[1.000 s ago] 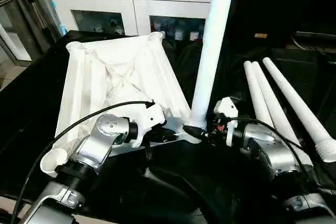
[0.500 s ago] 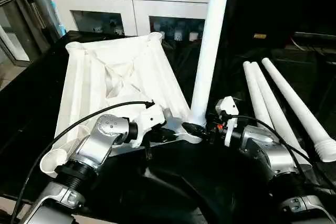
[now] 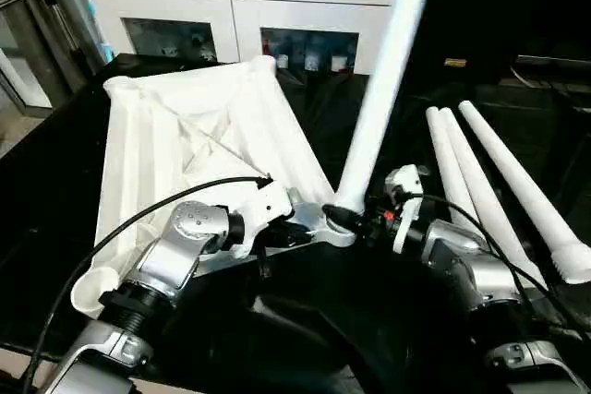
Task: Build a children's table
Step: Insert table leg to table base
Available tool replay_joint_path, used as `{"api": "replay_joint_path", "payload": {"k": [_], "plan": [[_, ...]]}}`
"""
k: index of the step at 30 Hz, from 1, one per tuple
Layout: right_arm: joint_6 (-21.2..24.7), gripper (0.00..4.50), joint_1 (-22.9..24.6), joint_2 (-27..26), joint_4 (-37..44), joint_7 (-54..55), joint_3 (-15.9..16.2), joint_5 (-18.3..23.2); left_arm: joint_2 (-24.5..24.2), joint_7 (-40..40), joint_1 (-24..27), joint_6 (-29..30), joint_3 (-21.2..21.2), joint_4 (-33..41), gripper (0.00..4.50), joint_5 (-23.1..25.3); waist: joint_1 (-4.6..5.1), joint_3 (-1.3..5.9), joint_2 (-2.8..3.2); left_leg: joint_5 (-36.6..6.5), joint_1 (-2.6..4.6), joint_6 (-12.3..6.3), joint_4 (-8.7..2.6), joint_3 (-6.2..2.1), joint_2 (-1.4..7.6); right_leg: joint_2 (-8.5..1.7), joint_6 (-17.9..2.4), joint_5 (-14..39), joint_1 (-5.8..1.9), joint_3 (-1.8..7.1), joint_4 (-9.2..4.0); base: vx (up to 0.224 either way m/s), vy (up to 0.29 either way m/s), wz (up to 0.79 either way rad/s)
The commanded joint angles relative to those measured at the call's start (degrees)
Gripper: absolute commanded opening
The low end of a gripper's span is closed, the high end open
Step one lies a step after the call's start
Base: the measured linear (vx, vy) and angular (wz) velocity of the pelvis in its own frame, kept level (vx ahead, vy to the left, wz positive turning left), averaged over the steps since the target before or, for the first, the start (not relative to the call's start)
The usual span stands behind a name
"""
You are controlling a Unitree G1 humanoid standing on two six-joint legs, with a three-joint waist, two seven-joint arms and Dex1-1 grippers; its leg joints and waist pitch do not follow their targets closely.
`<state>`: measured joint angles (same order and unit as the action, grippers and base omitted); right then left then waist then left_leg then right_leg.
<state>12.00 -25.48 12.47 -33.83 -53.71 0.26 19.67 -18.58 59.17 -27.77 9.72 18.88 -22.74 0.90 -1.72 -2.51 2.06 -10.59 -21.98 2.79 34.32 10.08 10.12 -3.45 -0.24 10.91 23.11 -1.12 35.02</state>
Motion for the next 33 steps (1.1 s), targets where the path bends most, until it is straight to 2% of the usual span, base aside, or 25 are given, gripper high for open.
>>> {"api": "replay_joint_path", "payload": {"k": [1, 3, 5, 8, 12, 14, 17, 19, 21, 22, 23, 25, 27, 30, 33], "plan": [[-0.4, 2.74, -3.1, 1.4, 1.3, 2.1, -4.1, 0.7, -0.2, 2.5, 1.1, -0.4, 2.8, 0.0, 0.0, 0.5, -0.23, 3.51, -0.35, -10.3, 0.78, -3.54, -4.07, -0.72, 2.65, -3.93, -15.1, 6.9, -2.76, 1.6, -4.02, 0.0, 0.0, 0.0], [0.1, 2.74, -3.1, 1.7, 2.0, 1.9, -4.4, 1.2, -0.1, 1.9, 1.2, -1.0, 2.7, -0.1, 0.0, 1.0, -0.26, 3.46, -0.48, -10.9, 0.87, -3.49, -4.1, -0.69, 2.68, -3.97, -15.1, 7.8, -2.72, 1.61, -4.11, 0.0, 0.0, 0.0], [0.4, 2.74, -3.1, 1.8, 2.4, 1.7, -4.5, 1.5, -0.1, 1.4, 1.2, -0.6, 2.6, -0.2, 0.45, 1.0, -0.28, 3.41, -0.41, -11.2, 0.93, -3.37, -4.12, -0.67, 2.7, -3.97, -15.0, 8.5, -2.66, 1.63, -4.18, 0.0, 0.0, 0.0], [1.1, 2.74, -2.8, 2.2, 3.9, 1.5, -4.6, 2.2, 0.1, 1.4, 1.1, 1.0, 1.9, 0.3, 0.58, 0.1, -0.42, 3.4, -0.44, -11.1, 0.95, -3.08, -4.18, -0.71, 2.73, -3.97, -14.6, 9.1, -2.63, 1.65, -4.18, 0.0, 0.0, 0.0], [1.8, 2.74, -1.9, 2.6, 7.0, 1.2, -4.2, 2.9, -0.6, 4.0, 1.9, 1.1, 0.5, 3.0, 0.95, -2.9, -0.67, 3.46, -0.51, -9.6, 0.88, -3.65, -4.05, -0.61, 2.63, -3.91, -14.4, 7.3, -2.72, 1.68, -4.0, 0.0, 0.0, 0.0], [1.6, 2.74, -1.7, 2.7, 7.4, 1.3, -4.1, 2.8, -0.7, 3.7, 1.9, 0.2, -0.6, 3.2, 1.0, -3.6, -0.67, 3.54, -0.48, -9.3, 0.86, -3.76, -3.97, -0.56, 2.58, -3.89, -14.6, 6.7, -2.69, 1.65, -3.94, 0.0, 0.0, 0.0], [1.5, 2.74, -1.5, 2.7, 8.1, 1.3, -3.9, 2.6, -0.8, 4.2, 1.4, 0.4, -3.0, 3.6, 1.35, -5.9, -0.69, 3.65, -0.45, -8.2, 0.77, -4.0, -3.86, -0.55, 2.55, -3.82, -15.4, 4.4, -2.81, 1.56, -3.69, 0.0, 0.0, 0.0], [1.1, 2.74, -1.4, 2.9, 8.4, 1.2, -3.6, 2.1, -0.9, 4.7, 0.6, 1.6, -4.9, 3.8, 1.41, -8.0, -0.68, 3.54, -0.45, -8.8, 0.86, -3.97, -3.87, -0.48, 2.5, -3.79, -15.5, 5.2, -2.74, 1.54, -3.76, 0.0, 0.0, 0.0], [0.7, 2.74, -1.0, 3.3, 9.8, 0.6, -2.5, 1.2, 1.0, 4.7, -3.3, 6.7, -11.8, 3.9, 1.5, -15.9, -0.95, 3.5, -0.48, -9.4, 1.06, -3.05, -3.81, -0.27, 2.4, -3.76, -16.1, 6.5, -2.64, 1.54, -3.81, 0.0, 0.0, 0.0], [0.5, 2.74, -0.8, 3.4, 10.4, 0.3, -2.1, 0.8, 2.1, 4.3, -5.1, 8.8, -14.6, 3.8, 1.75, -19.1, -1.03, 3.5, -0.43, -9.8, 1.17, -2.84, -3.81, -0.31, 2.43, -3.75, -16.2, 6.8, -2.56, 1.54, -3.85, 0.0, 0.0, 0.0], [0.6, 2.74, -0.6, 3.5, 11.4, 0.0, -1.5, 0.5, 3.4, 3.7, -6.5, 10.4, -16.4, 4.0, 1.8, -21.8, -0.97, 3.42, -0.5, -10.0, 1.1, -2.68, -3.84, -0.28, 2.38, -3.7, -16.4, 7.0, -2.6, 1.53, -3.81, 0.0, 0.0, 0.0], [0.7, 2.74, -0.5, 3.7, 12.6, -0.4, -0.8, 0.3, 4.8, 3.1, -7.6, 11.5, -17.4, 4.1, 1.88, -23.8, -1.13, 3.25, -0.73, -10.4, 1.0, -2.63, -3.92, -0.42, 2.41, -3.8, -16.1, 7.6, -2.82, 1.53, -3.87, 0.0, 0.0, 0.0], [0.8, 2.74, -0.3, 4.0, 13.9, -1.0, 0.1, 0.0, 6.2, 2.6, -8.6, 12.2, -17.6, 4.2, 2.17, -25.3, -1.24, 3.29, -0.68, -9.5, 0.88, -3.06, -3.85, -0.41, 2.39, -3.73, -15.6, 7.0, -2.94, 1.59, -3.81, 0.0, 0.0, 0.0], [0.9, 2.74, -0.1, 4.4, 15.9, -2.2, 1.6, -0.4, 8.7, 0.7, -10.5, 12.6, -18.6, 3.2, 2.36, -27.2, -1.48, 3.66, -0.71, -6.2, 0.69, -4.7, -3.48, -0.4, 2.3, -3.64, -15.5, 2.5, -3.19, 1.57, -3.47, 0.0, 0.0, 0.0], [1.7, 2.74, 0.2, 4.6, 17.7, -3.1, 2.7, -0.2, 11.1, -1.5, -12.7, 13.0, -20.1, 1.5, 2.69, -28.3, -1.75, 3.72, -0.66, -5.9, 0.76, -5.52, -3.35, -0.42, 2.3, -3.57, -16.1, 0.9, -3.22, 1.47, -3.44, 0.0, 0.0, 0.0]]}}
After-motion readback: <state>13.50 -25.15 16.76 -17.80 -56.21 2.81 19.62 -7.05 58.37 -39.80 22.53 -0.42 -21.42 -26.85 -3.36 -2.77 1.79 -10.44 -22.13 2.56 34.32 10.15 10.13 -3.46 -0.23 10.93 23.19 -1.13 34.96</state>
